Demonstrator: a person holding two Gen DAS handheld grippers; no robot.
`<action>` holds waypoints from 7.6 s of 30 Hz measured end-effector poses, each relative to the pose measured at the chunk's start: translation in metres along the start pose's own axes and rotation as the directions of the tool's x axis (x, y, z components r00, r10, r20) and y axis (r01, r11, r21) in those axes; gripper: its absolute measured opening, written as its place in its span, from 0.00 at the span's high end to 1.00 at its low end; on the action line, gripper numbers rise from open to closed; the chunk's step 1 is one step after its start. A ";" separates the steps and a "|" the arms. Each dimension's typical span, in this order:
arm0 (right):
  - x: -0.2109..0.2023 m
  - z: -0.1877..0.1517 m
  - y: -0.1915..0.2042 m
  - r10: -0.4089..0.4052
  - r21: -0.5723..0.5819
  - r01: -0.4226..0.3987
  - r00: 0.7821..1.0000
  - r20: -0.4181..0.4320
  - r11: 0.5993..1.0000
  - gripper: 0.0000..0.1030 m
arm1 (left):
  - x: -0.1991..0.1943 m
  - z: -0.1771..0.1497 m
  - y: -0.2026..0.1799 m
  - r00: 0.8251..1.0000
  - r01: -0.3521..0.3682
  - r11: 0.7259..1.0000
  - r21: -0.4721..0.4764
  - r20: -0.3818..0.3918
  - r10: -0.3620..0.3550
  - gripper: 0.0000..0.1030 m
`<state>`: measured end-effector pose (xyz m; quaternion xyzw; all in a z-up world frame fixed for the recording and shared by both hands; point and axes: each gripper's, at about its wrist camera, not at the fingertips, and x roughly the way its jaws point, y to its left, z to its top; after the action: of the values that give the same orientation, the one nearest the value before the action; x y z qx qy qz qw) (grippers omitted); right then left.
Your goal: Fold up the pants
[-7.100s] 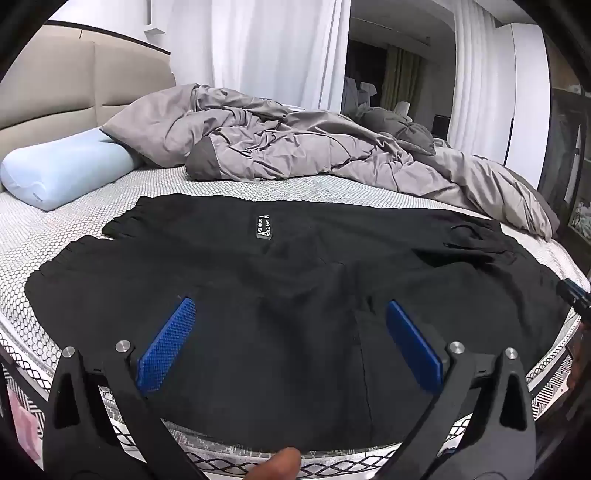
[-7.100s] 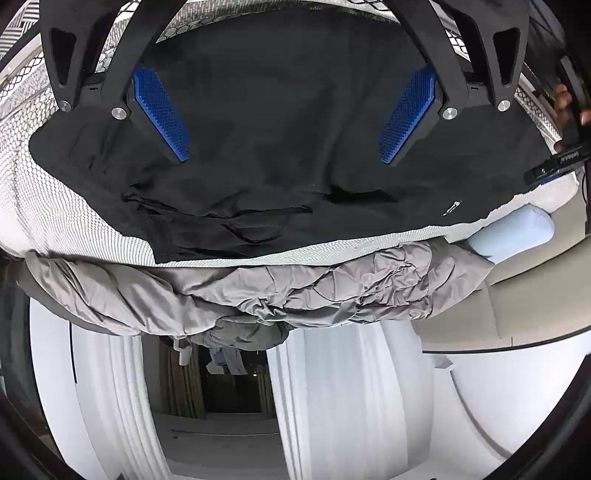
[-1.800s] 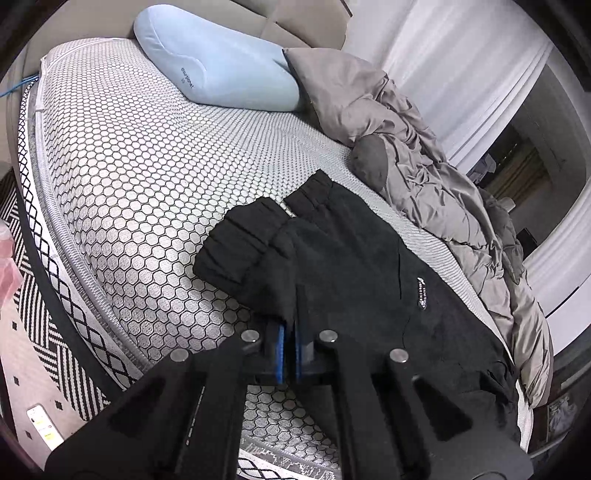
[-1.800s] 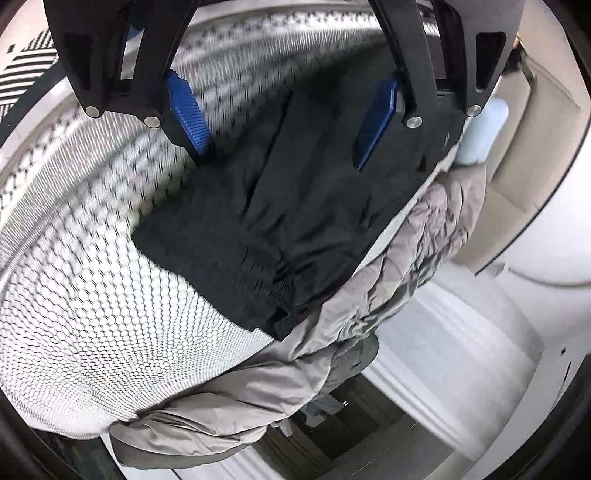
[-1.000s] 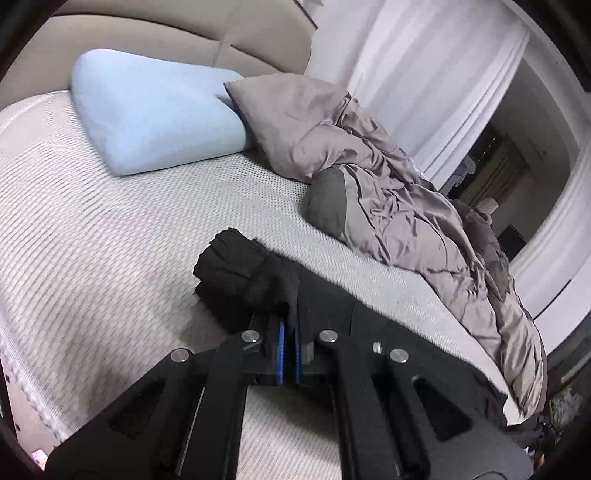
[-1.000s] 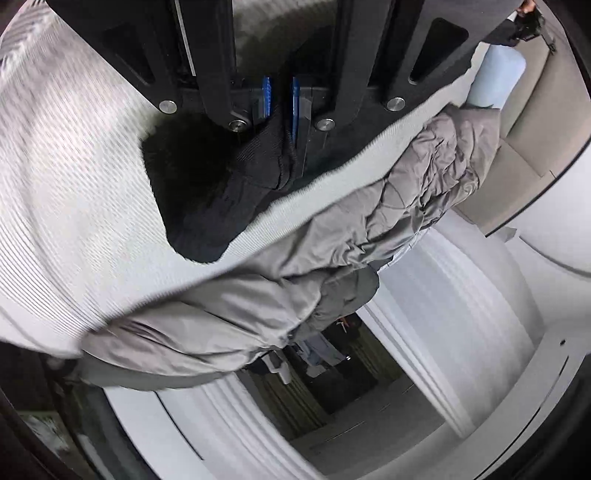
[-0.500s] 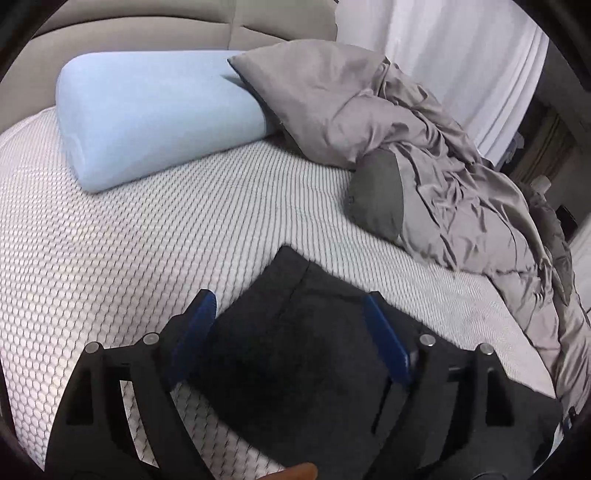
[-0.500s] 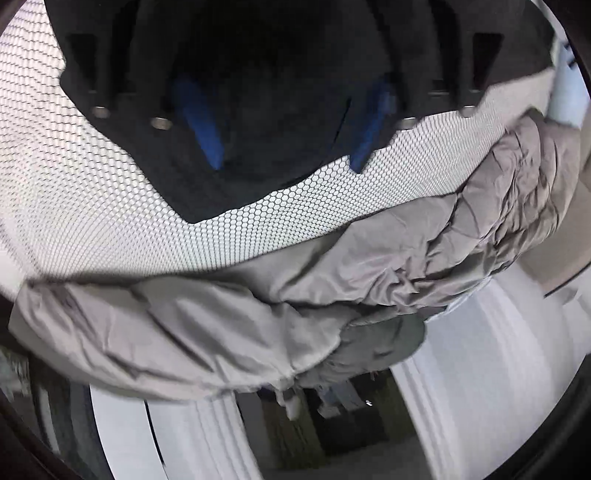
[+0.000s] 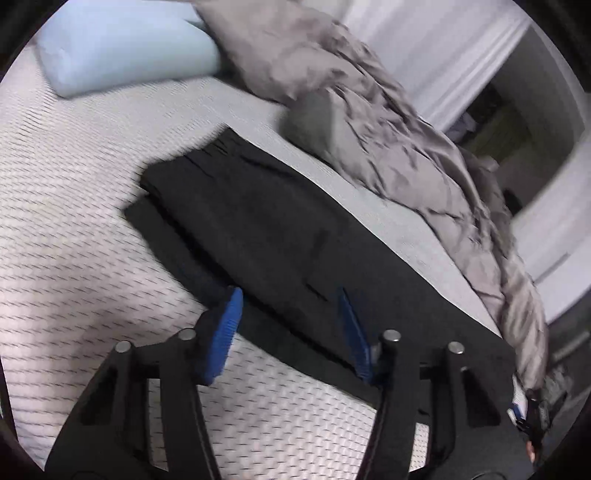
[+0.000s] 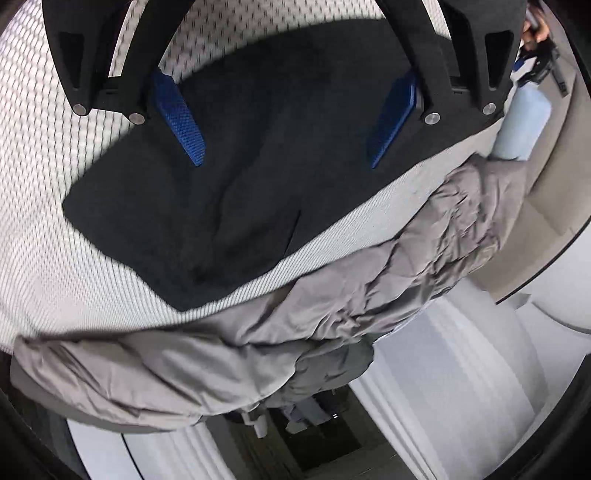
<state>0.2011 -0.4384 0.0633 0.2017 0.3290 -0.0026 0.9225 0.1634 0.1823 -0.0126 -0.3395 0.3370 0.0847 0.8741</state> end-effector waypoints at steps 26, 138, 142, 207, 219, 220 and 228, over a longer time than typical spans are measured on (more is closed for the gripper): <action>0.015 -0.014 -0.017 0.035 0.122 -0.031 0.999 -0.029 0.992 0.12 | 0.031 -0.012 0.016 1.000 -0.024 0.981 -0.195 0.001 0.025 1.00; -0.003 -0.054 0.094 -0.051 -0.543 -0.045 0.986 -0.161 0.839 0.08 | 0.023 -0.192 -0.245 0.927 0.339 0.707 0.620 -0.350 -0.137 0.01; 0.035 -0.093 0.121 -0.161 -0.659 -0.028 0.961 -0.225 0.752 0.08 | 0.045 -0.216 -0.255 0.933 0.290 0.648 0.704 -0.357 -0.030 0.01; -0.027 -0.025 0.015 -0.336 -0.559 0.261 0.941 -0.035 0.787 0.05 | 0.029 -0.192 -0.244 0.926 0.323 0.703 0.634 -0.366 -0.096 0.01; 0.055 -0.080 0.082 -0.297 -0.678 0.044 0.918 -0.262 0.734 0.06 | 0.083 -0.178 -0.248 0.925 0.186 0.750 0.635 -0.370 0.085 0.01; 0.049 -0.066 0.062 -0.363 -0.646 0.148 0.907 -0.214 0.749 0.06 | 0.080 -0.175 -0.244 0.930 0.166 0.749 0.642 -0.355 0.098 0.01; 0.026 -0.044 0.059 -0.294 -0.565 0.145 0.938 -0.181 0.812 0.11 | 0.065 -0.151 -0.257 0.935 0.226 0.773 0.592 -0.355 -0.001 0.01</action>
<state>0.2032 -0.3649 0.0387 -0.1093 0.4554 0.0097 0.8835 0.2296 -0.1152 0.0018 -0.0601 0.4677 -0.1441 0.8700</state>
